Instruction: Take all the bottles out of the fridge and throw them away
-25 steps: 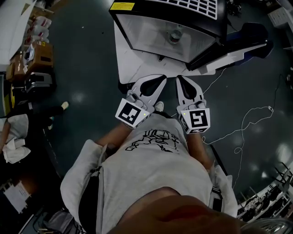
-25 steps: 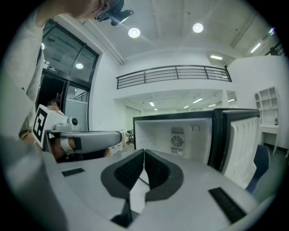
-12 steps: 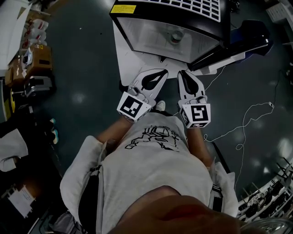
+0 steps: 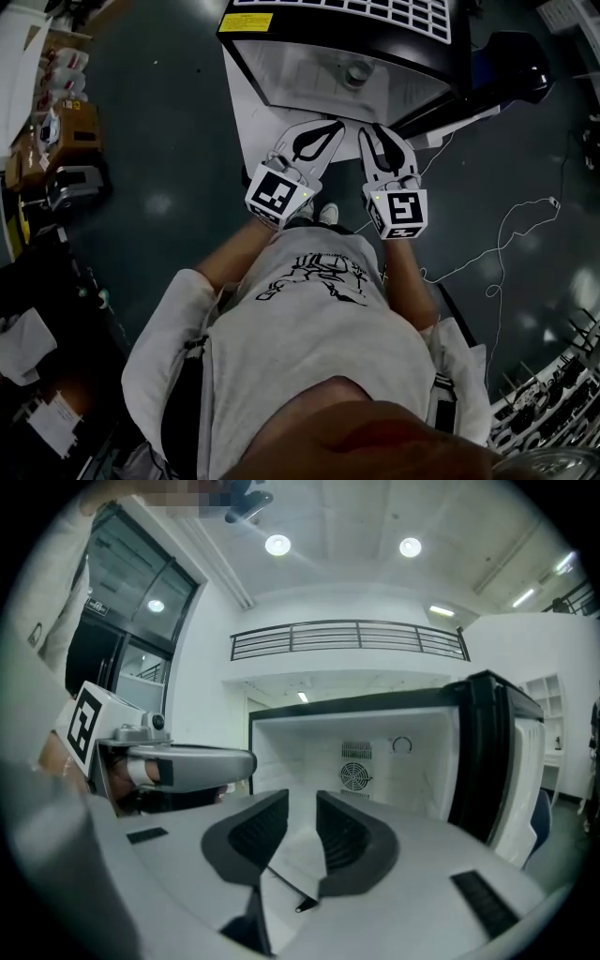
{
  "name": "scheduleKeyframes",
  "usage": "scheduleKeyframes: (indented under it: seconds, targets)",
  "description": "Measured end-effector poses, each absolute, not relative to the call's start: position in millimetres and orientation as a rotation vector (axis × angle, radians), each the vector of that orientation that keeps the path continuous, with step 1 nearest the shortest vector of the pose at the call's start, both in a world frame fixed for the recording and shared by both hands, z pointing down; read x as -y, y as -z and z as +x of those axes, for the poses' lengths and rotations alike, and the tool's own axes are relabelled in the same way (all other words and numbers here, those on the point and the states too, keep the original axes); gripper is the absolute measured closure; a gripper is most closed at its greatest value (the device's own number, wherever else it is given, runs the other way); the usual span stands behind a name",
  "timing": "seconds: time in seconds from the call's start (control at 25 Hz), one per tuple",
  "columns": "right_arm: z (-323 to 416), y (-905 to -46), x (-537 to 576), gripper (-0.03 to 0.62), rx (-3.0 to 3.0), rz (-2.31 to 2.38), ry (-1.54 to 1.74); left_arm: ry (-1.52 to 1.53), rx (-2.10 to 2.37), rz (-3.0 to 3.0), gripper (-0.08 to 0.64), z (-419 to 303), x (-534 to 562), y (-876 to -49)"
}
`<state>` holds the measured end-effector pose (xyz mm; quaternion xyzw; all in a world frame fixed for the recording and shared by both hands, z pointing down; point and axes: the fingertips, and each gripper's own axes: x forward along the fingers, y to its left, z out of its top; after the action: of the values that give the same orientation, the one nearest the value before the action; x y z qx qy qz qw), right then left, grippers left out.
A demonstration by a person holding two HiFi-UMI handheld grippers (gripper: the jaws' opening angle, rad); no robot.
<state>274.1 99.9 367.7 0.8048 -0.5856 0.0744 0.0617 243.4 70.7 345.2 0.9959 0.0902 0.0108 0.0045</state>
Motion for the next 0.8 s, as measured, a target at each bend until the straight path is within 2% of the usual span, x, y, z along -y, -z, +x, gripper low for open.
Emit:
scheduleKeyframes:
  seconds: [0.48, 0.8]
  targets:
    - [317.5, -392.6, -69.1, 0.474, 1.713, 2.465, -0.200, -0.050, -0.262, 3.144, 0.551, 279.1, -42.0, -369.4]
    - [351.9, -407.7, -47.4, 0.460, 1.649, 2.482, -0.191, -0.062, -0.237, 3.145, 0.551, 307.0, -19.8, -389.2]
